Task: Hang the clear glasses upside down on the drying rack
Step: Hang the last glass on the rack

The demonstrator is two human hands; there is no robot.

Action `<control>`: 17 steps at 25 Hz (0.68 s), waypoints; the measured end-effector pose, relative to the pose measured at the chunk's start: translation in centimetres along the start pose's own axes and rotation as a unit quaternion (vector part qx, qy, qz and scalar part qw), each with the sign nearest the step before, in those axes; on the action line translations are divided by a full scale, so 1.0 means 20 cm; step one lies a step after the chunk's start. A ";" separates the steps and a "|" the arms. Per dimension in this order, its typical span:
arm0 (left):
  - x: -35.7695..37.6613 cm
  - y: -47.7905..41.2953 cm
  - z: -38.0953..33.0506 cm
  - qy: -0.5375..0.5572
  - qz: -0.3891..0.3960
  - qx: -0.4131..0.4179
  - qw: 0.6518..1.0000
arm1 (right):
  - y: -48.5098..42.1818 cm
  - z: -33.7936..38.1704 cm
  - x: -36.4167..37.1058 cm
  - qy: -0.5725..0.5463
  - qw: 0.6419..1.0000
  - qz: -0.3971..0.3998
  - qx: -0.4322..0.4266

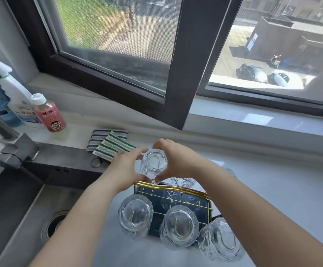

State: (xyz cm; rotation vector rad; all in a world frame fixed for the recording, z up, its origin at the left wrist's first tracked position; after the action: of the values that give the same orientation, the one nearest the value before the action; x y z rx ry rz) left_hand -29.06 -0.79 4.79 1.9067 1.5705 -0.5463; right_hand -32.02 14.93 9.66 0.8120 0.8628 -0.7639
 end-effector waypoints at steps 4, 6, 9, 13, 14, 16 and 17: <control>0.02 -0.01 0.01 0.001 0.007 -0.003 1.000 | 0.00 -0.01 0.02 0.008 1.000 -0.001 -0.003; 0.02 -0.02 0.02 0.004 0.004 -0.007 1.000 | -0.01 -0.02 0.02 0.006 1.000 -0.006 -0.004; 0.02 -0.03 0.03 0.005 0.004 0.001 1.000 | -0.01 -0.02 0.03 0.007 1.000 -0.012 -0.009; 0.03 -0.03 0.03 0.007 0.012 0.010 1.000 | -0.01 -0.02 0.04 0.007 1.000 -0.023 -0.012; 0.03 -0.02 0.02 0.010 0.014 0.012 1.000 | 0.00 -0.03 0.04 0.002 1.000 -0.022 -0.010; 0.02 0.00 0.02 0.015 0.020 0.019 1.000 | 0.01 -0.04 0.03 -0.021 1.000 -0.015 -0.003; 0.01 0.01 0.02 0.017 0.020 0.024 0.999 | 0.04 -0.04 0.02 -0.041 0.999 -0.014 0.001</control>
State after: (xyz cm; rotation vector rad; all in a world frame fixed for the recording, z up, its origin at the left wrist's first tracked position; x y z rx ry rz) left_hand -28.72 -0.94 4.41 1.9886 1.5506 -0.5402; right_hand -31.48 15.77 9.23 0.7665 0.8011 -0.8177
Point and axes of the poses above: each hand's wrist, its own y-axis away from the middle knuckle, its own x-axis out of the palm, z = x × y, the point moved 2 cm from there along -y, towards the middle knuckle, and after that the axes turned 2 degrees about x, right-handed, at the moved point
